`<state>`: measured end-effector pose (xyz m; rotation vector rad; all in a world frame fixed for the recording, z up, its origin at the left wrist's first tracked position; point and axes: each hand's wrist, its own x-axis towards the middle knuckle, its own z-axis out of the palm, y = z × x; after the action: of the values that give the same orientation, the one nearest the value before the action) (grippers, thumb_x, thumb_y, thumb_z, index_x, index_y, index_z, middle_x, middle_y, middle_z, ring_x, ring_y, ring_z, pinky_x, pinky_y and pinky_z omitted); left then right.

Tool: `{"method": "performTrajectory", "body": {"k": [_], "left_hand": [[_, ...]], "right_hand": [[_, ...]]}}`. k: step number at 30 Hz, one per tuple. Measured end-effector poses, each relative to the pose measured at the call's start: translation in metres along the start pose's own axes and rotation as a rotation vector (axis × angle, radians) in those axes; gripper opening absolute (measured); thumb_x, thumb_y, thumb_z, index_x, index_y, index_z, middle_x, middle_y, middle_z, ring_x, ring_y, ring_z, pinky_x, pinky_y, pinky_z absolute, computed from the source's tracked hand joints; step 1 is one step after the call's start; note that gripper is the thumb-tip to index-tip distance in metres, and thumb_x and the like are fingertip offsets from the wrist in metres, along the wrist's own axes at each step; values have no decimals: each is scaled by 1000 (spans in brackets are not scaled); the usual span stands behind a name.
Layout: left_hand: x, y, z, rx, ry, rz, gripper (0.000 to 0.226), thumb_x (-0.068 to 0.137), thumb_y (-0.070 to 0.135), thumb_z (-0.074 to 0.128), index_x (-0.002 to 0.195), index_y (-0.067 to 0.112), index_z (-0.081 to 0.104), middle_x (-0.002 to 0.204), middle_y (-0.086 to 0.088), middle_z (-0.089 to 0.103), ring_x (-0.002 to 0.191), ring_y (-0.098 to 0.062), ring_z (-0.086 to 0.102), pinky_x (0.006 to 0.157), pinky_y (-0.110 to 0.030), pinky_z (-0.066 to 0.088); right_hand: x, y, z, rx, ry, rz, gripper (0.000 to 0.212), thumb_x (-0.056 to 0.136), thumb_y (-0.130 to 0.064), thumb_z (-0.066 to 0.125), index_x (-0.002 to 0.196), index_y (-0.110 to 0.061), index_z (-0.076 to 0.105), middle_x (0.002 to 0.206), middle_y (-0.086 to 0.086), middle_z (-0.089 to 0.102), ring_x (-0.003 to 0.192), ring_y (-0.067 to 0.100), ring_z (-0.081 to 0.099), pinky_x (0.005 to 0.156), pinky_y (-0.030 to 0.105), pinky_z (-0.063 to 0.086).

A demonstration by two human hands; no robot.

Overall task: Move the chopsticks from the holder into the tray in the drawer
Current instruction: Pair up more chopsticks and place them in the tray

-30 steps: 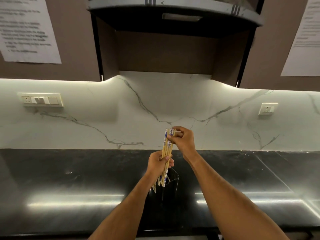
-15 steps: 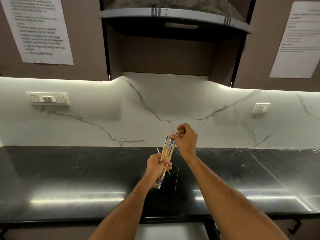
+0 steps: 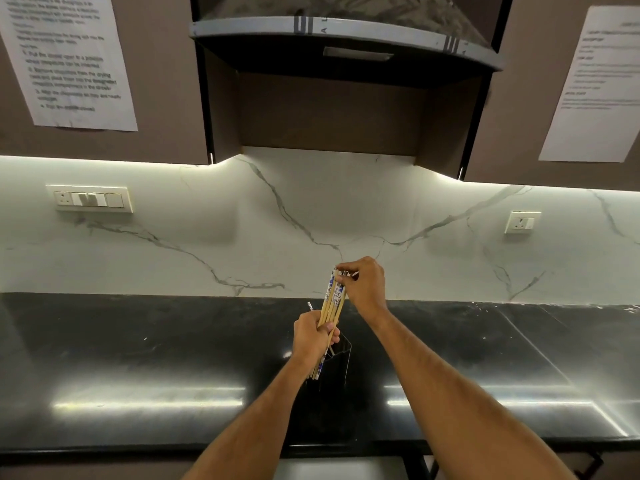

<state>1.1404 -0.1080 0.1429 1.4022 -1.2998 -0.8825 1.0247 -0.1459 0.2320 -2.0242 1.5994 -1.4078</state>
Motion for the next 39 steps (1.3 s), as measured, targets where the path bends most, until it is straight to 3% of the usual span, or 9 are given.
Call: {"method": "performTrajectory", "body": {"k": [3, 8, 13, 26, 32, 36, 39], "left_hand": [[3, 0, 3, 7, 10, -19, 25, 100, 7, 59, 124, 3, 66, 85, -8, 75, 78, -18, 76, 75, -30, 64], [5, 1, 8, 33, -40, -14, 26, 100, 8, 59, 125, 3, 64, 89, -9, 76, 81, -17, 76, 79, -30, 64], [6, -2, 8, 8, -103, -23, 24, 100, 7, 58, 123, 2, 66, 91, -10, 77, 84, -17, 77, 87, -38, 62], [5, -3, 3, 0, -126, -44, 20, 99, 8, 60, 118, 8, 68, 94, -9, 77, 87, -17, 77, 90, -40, 61], [9, 0, -1, 12, -75, -22, 16, 98, 7, 62, 111, 7, 71, 90, -8, 77, 83, -16, 77, 84, -33, 63], [10, -9, -7, -10, 29, -93, 16, 99, 1, 58, 101, 3, 74, 83, -10, 77, 74, -15, 75, 67, -20, 61], [10, -12, -5, -184, 109, -195, 15, 99, 2, 59, 103, 3, 73, 85, -11, 78, 78, -18, 77, 77, -32, 64]], "right_hand": [[1, 2, -3, 32, -30, -13, 24, 82, -10, 81, 105, -14, 79, 92, -10, 63, 82, 6, 63, 84, 29, 59], [4, 8, -11, 57, 7, 13, 16, 80, -8, 83, 96, -8, 80, 83, -5, 72, 63, -4, 62, 62, 2, 49], [12, 14, -20, 98, -51, 27, 8, 82, -8, 81, 89, -6, 79, 73, -3, 72, 59, 2, 71, 63, 22, 62], [42, 13, -57, 200, -45, 74, 3, 83, -3, 80, 86, -2, 78, 70, 8, 74, 59, 21, 74, 62, 28, 64], [57, 8, -79, 291, -33, 118, 7, 82, 2, 79, 88, -2, 78, 76, 15, 75, 64, 22, 76, 63, 29, 64], [70, 4, -103, 411, 66, 180, 10, 82, 3, 79, 91, -1, 78, 80, 15, 76, 68, 23, 77, 67, 32, 64], [72, 6, -116, 618, 194, 265, 12, 83, 6, 77, 94, 1, 77, 84, 19, 75, 72, 28, 76, 69, 32, 64]]}}
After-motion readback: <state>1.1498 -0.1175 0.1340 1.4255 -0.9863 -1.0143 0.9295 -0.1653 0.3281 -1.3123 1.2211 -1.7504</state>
